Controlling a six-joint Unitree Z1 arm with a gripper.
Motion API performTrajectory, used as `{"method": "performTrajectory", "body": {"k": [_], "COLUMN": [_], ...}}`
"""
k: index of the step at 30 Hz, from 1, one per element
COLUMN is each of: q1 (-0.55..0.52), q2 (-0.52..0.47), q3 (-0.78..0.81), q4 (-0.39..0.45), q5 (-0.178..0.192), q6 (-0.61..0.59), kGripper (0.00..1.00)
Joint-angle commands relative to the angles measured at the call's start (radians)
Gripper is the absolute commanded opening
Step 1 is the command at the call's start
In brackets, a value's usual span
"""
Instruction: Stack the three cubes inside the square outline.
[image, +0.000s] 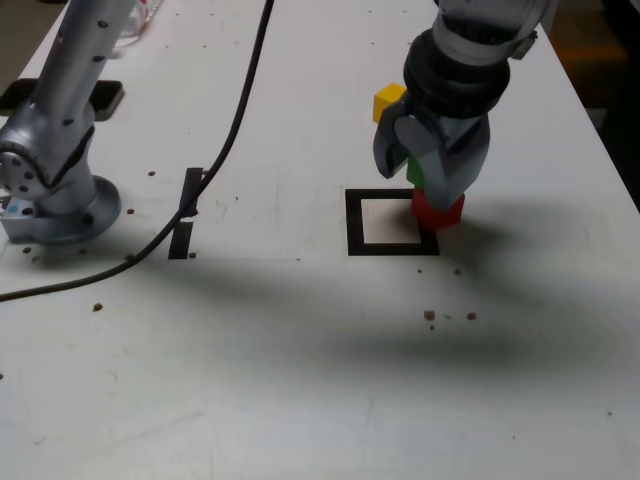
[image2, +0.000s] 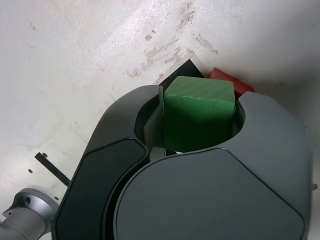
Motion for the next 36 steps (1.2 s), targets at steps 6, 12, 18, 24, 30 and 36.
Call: {"method": "performTrajectory", "body": {"k": [6, 12, 18, 24, 30, 36], "q1": [0.001, 0.019, 0.082, 0.153, 0.2, 0.259], "q2": [-0.044, -0.126, -0.184, -0.187, -0.186, -0.191], "q3": [-0.001, 0.019, 0.11, 0.221, 0.309, 0.381], "q4": [0.012, 0.064, 0.058, -0.034, -0.117, -0.167], "q5": [0.019, 0.056, 0.044, -0.016, -0.043, -0.042], "q6": [-0.007, -0.055, -0.146, -0.192, -0.203, -0.205], "kGripper": [0.26, 0.26, 0.26, 0.26, 0.26, 0.31]}}
